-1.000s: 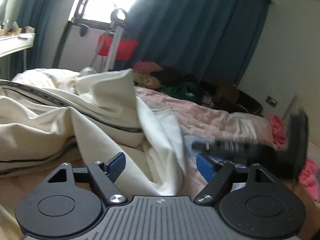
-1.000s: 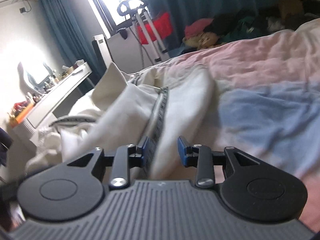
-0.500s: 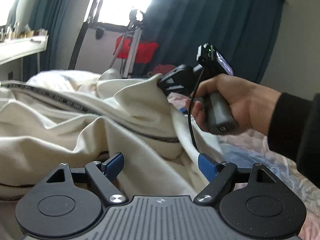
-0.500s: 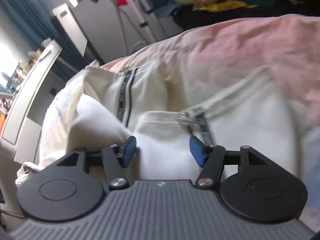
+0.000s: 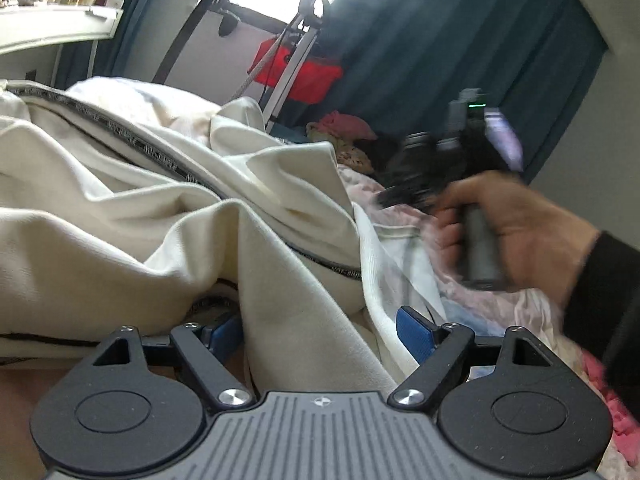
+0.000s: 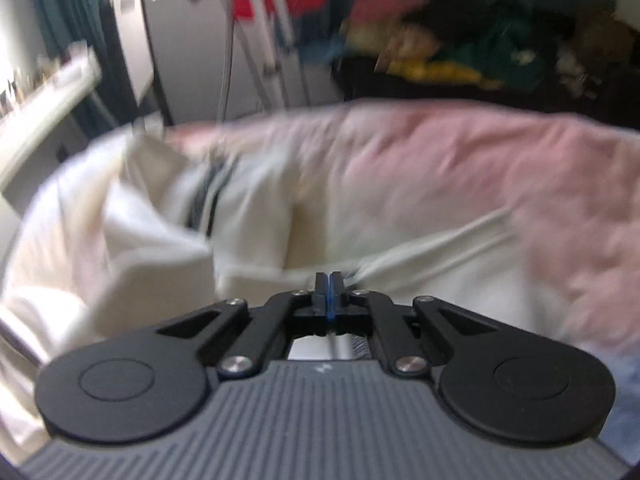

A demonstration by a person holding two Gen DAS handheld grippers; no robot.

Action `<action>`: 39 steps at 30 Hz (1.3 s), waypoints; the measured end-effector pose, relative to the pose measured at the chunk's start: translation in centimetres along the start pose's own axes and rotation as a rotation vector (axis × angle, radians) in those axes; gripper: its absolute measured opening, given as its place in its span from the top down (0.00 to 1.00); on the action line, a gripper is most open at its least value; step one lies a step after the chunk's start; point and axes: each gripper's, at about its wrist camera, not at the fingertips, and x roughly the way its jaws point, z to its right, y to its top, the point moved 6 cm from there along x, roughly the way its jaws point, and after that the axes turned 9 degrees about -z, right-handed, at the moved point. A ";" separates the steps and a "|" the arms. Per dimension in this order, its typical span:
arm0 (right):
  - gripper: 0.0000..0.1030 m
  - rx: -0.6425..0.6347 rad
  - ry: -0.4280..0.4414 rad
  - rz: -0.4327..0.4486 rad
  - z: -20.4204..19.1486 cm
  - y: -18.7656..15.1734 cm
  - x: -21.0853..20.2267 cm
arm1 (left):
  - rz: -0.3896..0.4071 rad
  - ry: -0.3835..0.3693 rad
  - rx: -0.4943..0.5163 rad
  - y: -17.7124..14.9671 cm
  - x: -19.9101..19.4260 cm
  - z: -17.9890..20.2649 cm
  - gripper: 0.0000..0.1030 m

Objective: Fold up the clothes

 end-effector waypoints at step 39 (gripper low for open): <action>0.87 -0.231 0.048 -0.086 -4.5 -5.0 -1.0 | -0.039 0.005 -0.088 0.0 -0.2 -1.0 0.19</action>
